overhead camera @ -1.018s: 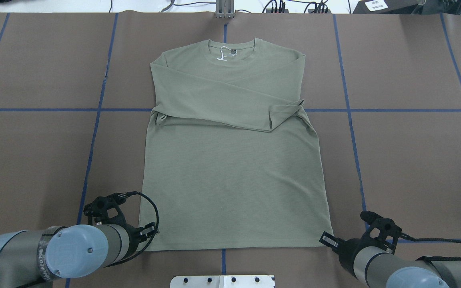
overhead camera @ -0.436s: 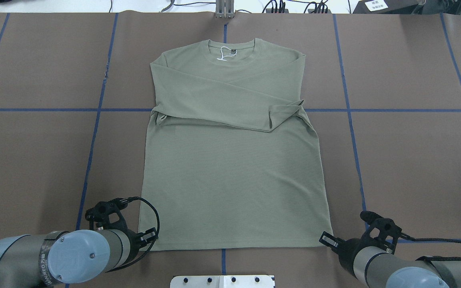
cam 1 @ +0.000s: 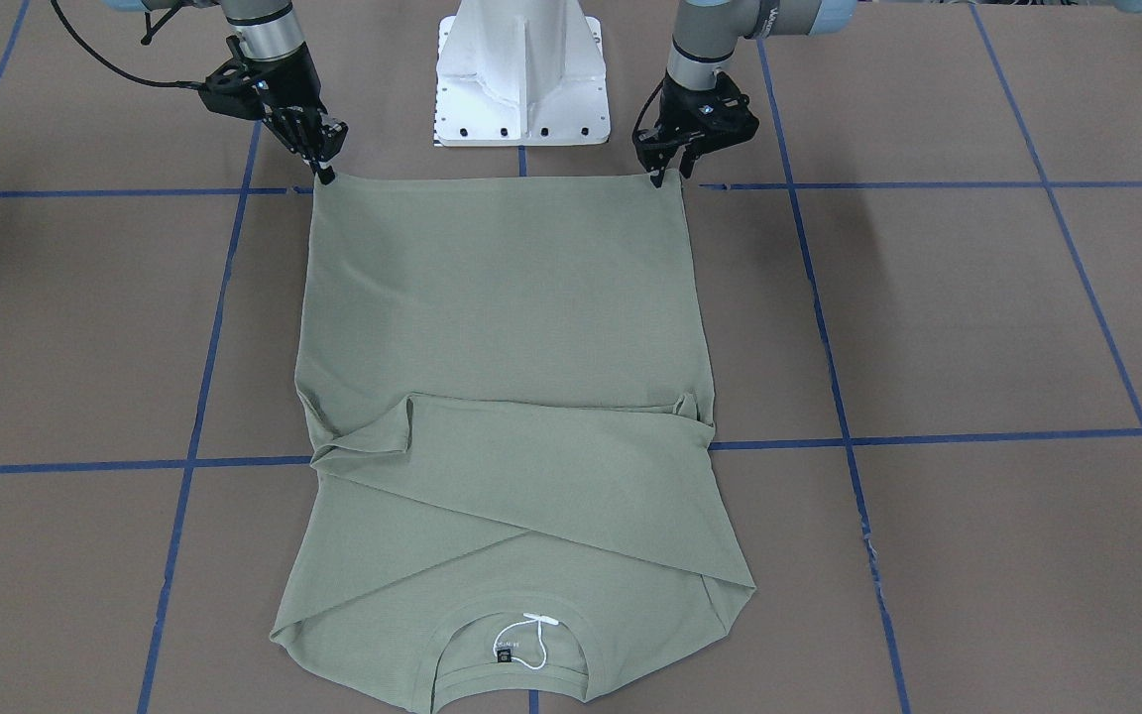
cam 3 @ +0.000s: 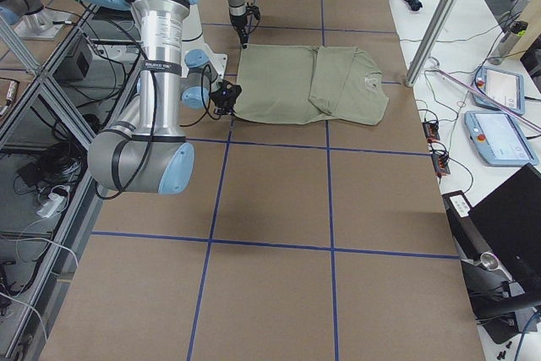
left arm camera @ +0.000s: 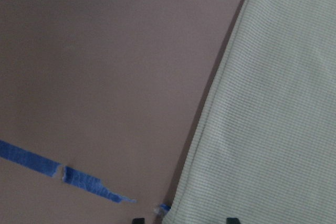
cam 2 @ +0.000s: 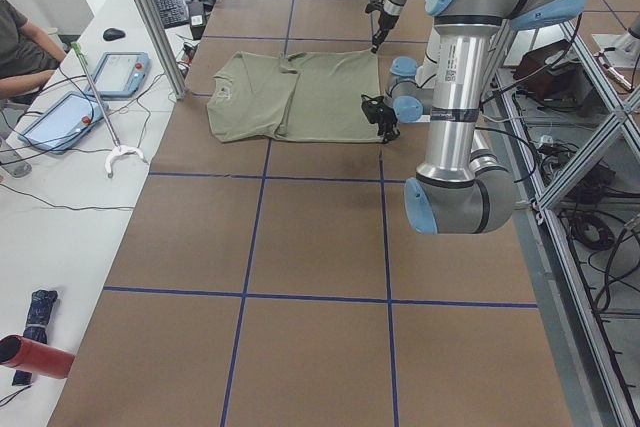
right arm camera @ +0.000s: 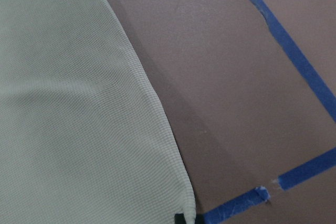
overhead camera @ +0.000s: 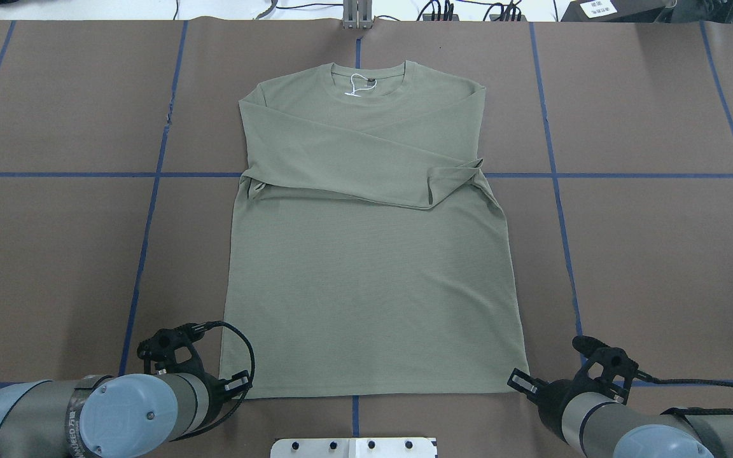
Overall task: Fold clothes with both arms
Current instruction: 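Grasp the hem corners with both grippers, then lift the hem with both grippers and fold it toward the collar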
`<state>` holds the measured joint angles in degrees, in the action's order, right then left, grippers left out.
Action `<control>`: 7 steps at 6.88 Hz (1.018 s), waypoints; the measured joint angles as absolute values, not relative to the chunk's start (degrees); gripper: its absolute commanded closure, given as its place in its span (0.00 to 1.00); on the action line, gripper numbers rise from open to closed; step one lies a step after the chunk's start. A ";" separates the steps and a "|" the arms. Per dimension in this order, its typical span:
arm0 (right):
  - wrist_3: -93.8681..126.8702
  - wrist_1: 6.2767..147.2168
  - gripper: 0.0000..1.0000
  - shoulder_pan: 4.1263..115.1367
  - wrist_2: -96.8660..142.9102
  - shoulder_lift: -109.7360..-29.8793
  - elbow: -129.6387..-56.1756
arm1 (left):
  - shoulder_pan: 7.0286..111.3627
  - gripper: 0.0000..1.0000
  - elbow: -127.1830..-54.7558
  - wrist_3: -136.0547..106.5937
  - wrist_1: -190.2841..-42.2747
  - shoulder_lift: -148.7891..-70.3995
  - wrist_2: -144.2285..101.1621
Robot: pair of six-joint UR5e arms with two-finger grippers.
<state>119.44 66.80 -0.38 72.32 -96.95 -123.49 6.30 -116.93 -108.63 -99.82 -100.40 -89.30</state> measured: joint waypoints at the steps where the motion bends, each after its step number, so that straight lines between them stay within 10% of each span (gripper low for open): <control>1: 119.44 66.80 1.00 -0.36 72.28 -96.91 -123.49 | 6.29 1.00 -117.03 -109.24 -99.82 -100.40 -89.30; 7: 120.15 66.79 1.00 -3.08 72.60 -97.25 -127.74 | 4.44 1.00 -127.20 -110.31 -99.65 -94.59 -90.50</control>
